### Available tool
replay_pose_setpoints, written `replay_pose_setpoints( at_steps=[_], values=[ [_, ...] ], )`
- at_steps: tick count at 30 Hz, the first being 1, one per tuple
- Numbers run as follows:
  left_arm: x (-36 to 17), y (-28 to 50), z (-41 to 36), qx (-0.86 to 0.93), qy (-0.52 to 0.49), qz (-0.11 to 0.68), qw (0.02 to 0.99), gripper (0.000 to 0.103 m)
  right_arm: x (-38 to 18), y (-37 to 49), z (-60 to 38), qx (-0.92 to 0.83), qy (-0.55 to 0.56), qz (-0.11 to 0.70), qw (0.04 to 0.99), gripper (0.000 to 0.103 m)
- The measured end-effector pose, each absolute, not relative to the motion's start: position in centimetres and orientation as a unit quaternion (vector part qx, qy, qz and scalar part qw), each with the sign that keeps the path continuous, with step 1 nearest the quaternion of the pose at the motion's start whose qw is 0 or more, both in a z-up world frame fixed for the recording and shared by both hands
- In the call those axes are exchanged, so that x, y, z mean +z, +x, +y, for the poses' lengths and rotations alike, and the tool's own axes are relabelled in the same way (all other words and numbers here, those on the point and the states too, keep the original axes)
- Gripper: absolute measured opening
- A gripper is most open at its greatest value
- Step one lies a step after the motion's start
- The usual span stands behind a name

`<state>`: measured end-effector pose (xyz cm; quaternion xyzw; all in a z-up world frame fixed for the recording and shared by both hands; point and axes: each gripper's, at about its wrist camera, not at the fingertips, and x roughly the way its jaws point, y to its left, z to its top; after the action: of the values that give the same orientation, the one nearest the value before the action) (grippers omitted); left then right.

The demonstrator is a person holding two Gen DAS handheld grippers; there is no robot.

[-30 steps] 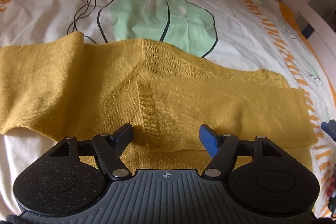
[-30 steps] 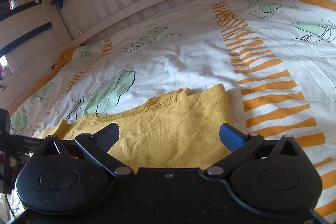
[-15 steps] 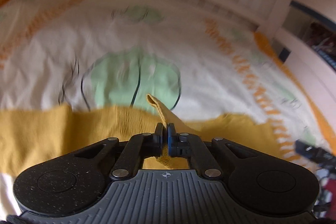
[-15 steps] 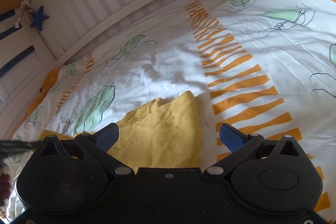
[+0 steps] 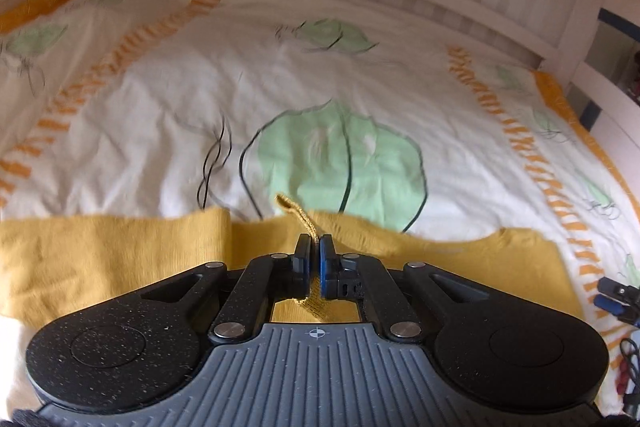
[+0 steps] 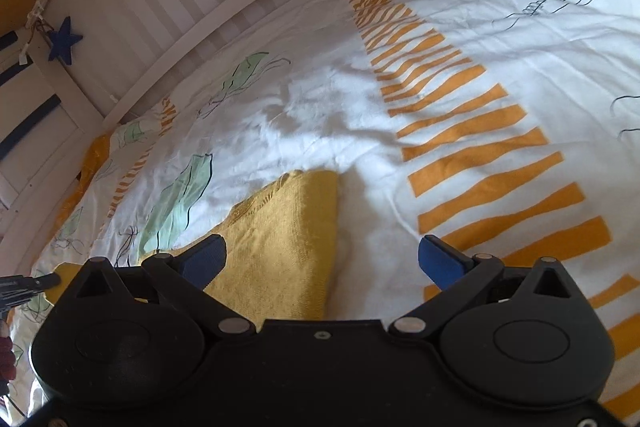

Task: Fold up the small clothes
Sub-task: 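Grasp the other sleeve cuff with the left gripper and lift it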

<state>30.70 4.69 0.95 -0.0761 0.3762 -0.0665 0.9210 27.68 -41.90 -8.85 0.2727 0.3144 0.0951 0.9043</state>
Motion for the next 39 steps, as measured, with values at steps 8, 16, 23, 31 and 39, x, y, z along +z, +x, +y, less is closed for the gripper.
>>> replay_pose_setpoints(
  at_steps=[8, 16, 23, 31, 39],
  values=[
    [0.1, 30.3, 5.9, -0.062, -0.084, 0.387, 0.916, 0.004, -9.4, 30.2, -39.3, 0.110, 0.208, 0.326, 0.916, 0.078],
    [-0.2, 30.3, 5.6, -0.074, -0.082, 0.388, 0.915, 0.004, -10.2, 31.4, -39.7, 0.097, 0.248, 0.349, 0.899, 0.012],
    [-1.4, 30.5, 4.9, -0.087, -0.084, 0.394, 0.911, 0.004, -9.7, 30.4, -41.9, 0.039, 0.216, 0.352, 0.910, 0.006],
    [-3.2, 30.1, 5.0, -0.082, -0.080, 0.411, 0.904, 0.004, -9.9, 30.7, -44.1, 0.061, 0.287, 0.320, 0.901, 0.060],
    [-3.7, 29.9, 5.6, -0.066, -0.053, 0.411, 0.908, 0.005, -10.0, 32.7, -40.1, 0.082, 0.220, 0.352, 0.906, 0.070]
  ],
)
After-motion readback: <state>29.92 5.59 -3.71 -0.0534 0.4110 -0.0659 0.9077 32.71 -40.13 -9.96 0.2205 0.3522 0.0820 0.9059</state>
